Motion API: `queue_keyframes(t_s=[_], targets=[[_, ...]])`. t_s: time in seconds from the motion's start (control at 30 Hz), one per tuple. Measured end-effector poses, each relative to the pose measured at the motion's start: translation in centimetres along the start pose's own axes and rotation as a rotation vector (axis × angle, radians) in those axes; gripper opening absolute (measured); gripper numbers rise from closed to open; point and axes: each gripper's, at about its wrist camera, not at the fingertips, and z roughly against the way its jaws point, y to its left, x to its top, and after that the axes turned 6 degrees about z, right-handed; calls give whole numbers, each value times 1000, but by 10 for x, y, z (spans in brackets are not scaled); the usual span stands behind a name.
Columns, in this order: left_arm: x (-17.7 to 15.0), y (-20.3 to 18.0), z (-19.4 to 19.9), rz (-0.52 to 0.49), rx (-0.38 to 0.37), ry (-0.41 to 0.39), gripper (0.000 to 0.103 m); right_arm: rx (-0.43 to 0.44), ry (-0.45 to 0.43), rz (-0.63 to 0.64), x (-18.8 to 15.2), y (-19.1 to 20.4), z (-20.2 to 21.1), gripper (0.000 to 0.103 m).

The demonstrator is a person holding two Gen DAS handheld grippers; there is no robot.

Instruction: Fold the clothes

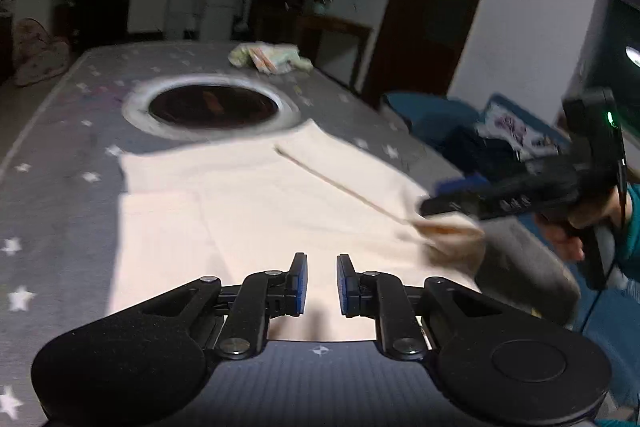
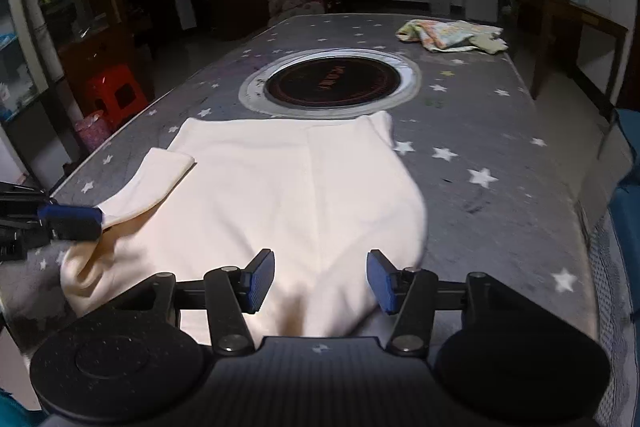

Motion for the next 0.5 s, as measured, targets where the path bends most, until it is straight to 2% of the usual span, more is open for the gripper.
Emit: queue_keyframes(t_s=[0.17,0.33,0.5], targets=[[-14,4,-18,-45,68,63,18,-6,31,51,-2,11,-20,54],[-25,24,-10,-52,91,63,18,-33,48,171,-12,25,-18,59],[-27,30,-3,-82,130,54,18,5,73,298,-24,47,-8,63]])
